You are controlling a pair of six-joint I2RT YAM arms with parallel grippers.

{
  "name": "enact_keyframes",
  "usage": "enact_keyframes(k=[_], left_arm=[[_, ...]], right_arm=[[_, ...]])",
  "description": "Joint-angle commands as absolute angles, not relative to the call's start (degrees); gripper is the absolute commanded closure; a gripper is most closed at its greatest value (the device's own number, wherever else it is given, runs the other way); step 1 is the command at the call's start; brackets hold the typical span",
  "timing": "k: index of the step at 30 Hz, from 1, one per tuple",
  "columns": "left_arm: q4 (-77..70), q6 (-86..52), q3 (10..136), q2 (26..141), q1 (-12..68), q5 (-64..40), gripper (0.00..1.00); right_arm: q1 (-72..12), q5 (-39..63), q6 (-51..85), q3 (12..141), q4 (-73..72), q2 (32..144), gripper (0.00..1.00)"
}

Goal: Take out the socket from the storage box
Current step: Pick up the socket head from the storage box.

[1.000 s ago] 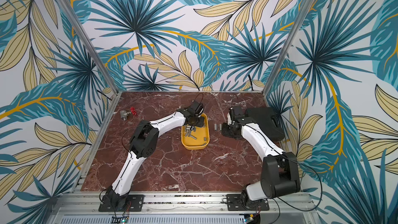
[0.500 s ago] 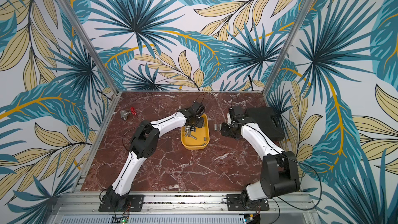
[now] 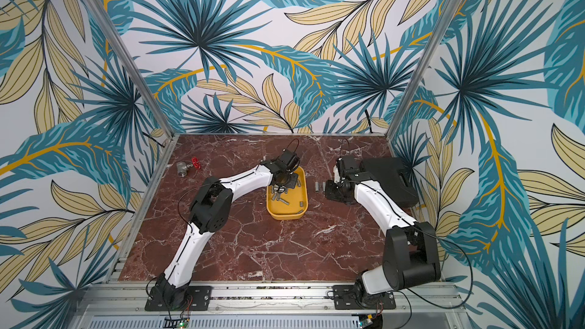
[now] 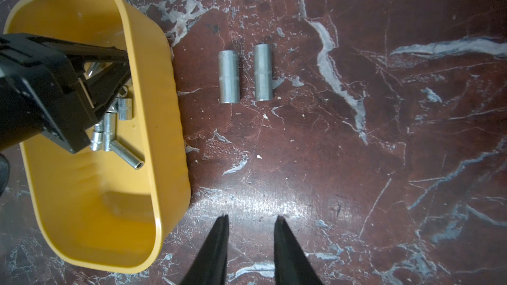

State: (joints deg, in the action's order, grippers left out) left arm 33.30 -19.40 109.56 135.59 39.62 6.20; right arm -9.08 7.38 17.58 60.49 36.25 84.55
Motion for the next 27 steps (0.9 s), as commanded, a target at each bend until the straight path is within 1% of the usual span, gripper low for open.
enact_keyframes(k=[1,9,14,18,22,27], left_arm=[[36.42,-19.33,106.40,133.08,39.65,5.95,0.88],[32.79,-19.33,103.71,124.52,39.29,5.43,0.89],[30.93,-19.35,99.10,117.74,36.89,3.91,0.89],[29.09,-20.45,91.15,110.72,32.08,1.24,0.89],[29.78,-19.89,83.09,104.66,26.98,2.68,0.89],[29.94,-19.31,75.32,101.19,20.49,1.77,0.89]], right_arm=[[-9.23,7.91,18.14,59.15,36.25,84.82,0.70],[-9.31,7.65,18.03,59.37,36.78,84.29,0.70],[-9.28,7.28,17.72,59.41,37.26,83.59,0.70],[-9.24,7.37,17.80,59.50,37.27,83.45,0.70],[-9.32,7.73,17.94,59.50,36.89,83.67,0.70],[-9.36,7.99,18.10,59.41,36.46,84.11,0.70]])
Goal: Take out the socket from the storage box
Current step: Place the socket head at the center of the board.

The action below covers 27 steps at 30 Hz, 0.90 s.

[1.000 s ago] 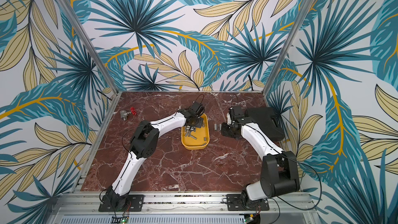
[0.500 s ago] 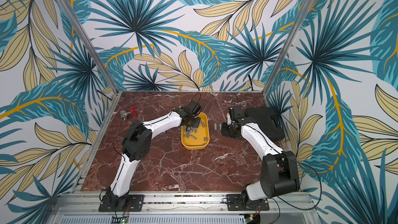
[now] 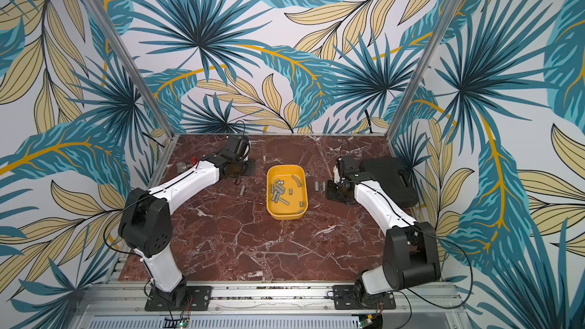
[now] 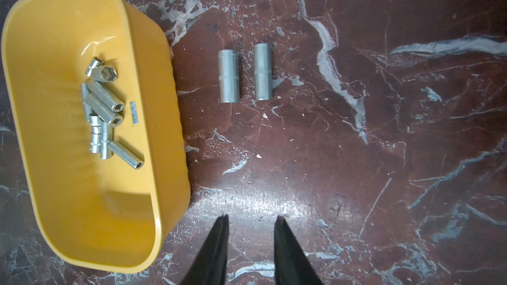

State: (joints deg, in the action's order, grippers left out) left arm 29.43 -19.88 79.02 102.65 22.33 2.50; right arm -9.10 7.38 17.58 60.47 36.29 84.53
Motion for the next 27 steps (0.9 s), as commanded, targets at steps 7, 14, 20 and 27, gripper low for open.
enact_keyframes(k=[7,14,20,27], left_arm=[[29.82,-18.87,71.13,104.67,16.77,0.31,0.89],[29.25,-18.61,71.16,108.83,15.54,-0.11,0.89],[28.92,-19.04,70.95,111.12,14.72,-0.39,0.88],[28.22,-19.03,69.98,111.98,14.51,-0.31,0.83]], right_arm=[[-9.76,7.69,17.89,59.41,36.78,83.94,0.70],[-9.75,7.40,17.81,59.25,37.35,83.25,0.70],[-9.76,7.35,17.91,59.24,37.52,83.14,0.70],[-9.84,7.28,18.02,59.33,37.66,83.16,0.69]])
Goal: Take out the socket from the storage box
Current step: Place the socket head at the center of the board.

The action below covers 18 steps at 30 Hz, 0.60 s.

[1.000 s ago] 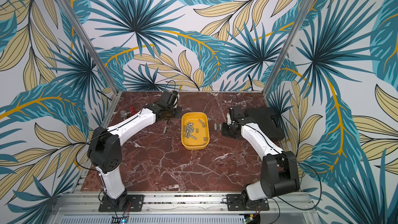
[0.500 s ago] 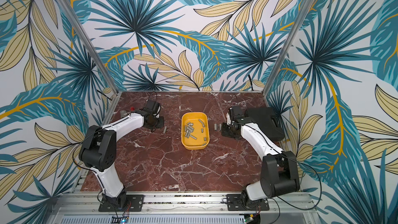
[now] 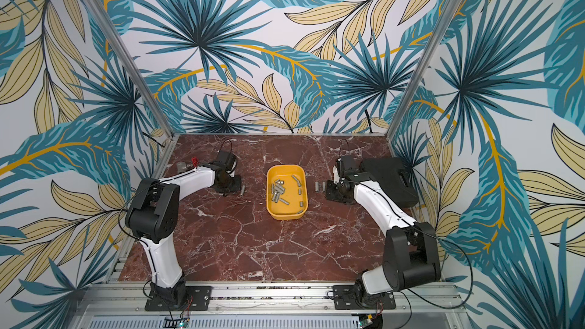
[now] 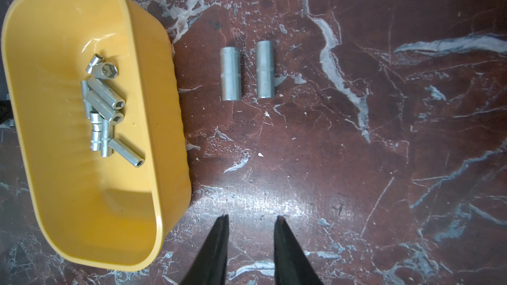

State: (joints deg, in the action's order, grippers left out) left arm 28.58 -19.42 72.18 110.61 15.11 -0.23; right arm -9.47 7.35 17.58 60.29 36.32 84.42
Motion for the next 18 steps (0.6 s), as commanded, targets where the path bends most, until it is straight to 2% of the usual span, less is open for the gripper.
enact_keyframes(k=[1,12,18], left_arm=[[28.21,-19.10,69.87,112.04,14.50,-0.32,0.82],[28.05,-19.33,69.43,110.35,14.24,0.07,0.75],[27.47,-18.98,68.18,105.77,14.24,0.53,0.67]], right_arm=[[-9.84,7.25,17.97,59.33,37.68,83.18,0.70],[-9.84,7.00,18.00,59.85,38.23,83.03,0.69],[-9.93,7.10,17.70,60.36,38.43,83.06,0.69]])
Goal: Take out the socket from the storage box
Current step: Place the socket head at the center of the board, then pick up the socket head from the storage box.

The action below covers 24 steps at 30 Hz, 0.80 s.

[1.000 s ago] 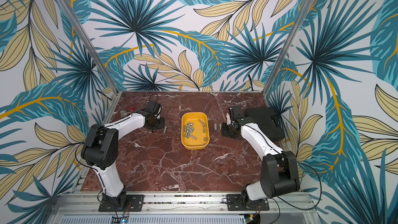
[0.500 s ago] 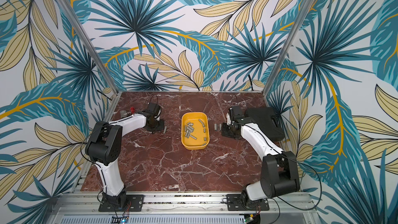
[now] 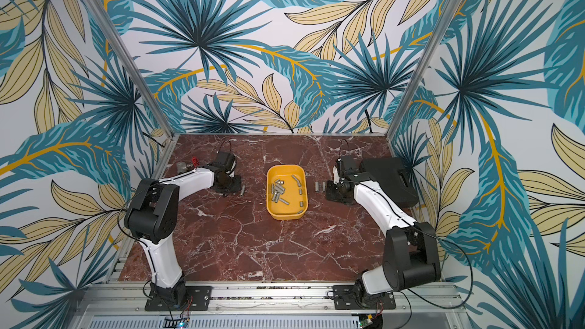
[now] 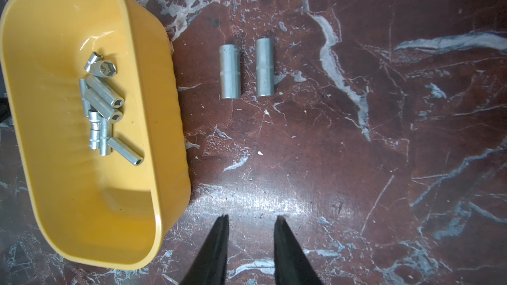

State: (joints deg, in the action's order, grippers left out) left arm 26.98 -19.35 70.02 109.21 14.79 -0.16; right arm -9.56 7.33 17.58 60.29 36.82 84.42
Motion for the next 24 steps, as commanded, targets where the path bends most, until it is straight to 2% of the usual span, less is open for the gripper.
enact_keyframes(k=[1,11,24], left_arm=[[27.49,-18.98,67.88,104.63,14.24,0.61,0.66],[30.93,-21.19,67.35,92.30,14.24,-5.58,0.61],[23.75,-27.57,60.54,82.01,12.74,-25.57,0.60]], right_arm=[[-9.93,7.08,17.75,60.42,38.45,83.06,0.70],[-10.46,6.69,17.53,61.35,39.62,82.09,0.70],[-13.56,5.99,17.05,65.38,40.11,84.20,0.69]])
